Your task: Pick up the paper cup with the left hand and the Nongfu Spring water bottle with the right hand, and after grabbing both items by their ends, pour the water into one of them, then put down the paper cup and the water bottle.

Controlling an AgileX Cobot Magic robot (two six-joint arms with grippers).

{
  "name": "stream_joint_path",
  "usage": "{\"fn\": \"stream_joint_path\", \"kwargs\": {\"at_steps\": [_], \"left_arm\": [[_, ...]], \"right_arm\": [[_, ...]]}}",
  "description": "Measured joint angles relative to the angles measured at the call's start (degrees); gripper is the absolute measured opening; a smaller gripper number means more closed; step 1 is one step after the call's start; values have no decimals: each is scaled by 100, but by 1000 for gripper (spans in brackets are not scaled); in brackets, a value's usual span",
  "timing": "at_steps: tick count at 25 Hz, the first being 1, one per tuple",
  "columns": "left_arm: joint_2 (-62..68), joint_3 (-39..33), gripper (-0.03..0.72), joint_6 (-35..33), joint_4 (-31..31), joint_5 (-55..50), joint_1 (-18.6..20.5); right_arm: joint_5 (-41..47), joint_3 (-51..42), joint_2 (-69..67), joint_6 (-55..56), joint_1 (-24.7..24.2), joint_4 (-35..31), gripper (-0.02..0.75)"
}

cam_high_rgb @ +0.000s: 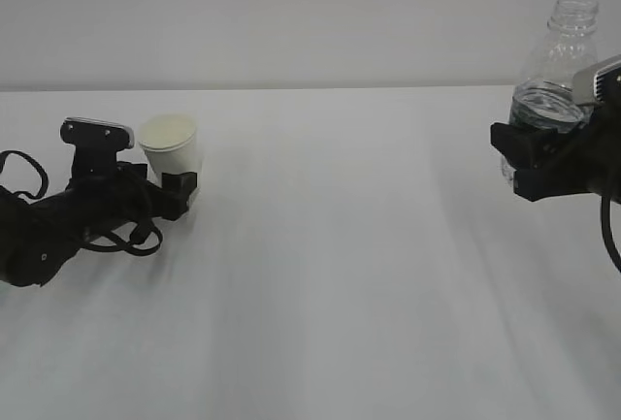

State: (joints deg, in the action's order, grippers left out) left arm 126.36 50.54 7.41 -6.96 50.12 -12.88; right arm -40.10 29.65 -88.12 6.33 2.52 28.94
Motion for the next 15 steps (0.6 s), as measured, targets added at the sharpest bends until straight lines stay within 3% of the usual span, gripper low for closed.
{"fn": "stream_joint_path", "kwargs": {"at_steps": [15], "left_arm": [[186, 453, 591, 0, -1, -152, 23]], "right_arm": [[11, 0, 0, 0, 0, 4, 447]]}}
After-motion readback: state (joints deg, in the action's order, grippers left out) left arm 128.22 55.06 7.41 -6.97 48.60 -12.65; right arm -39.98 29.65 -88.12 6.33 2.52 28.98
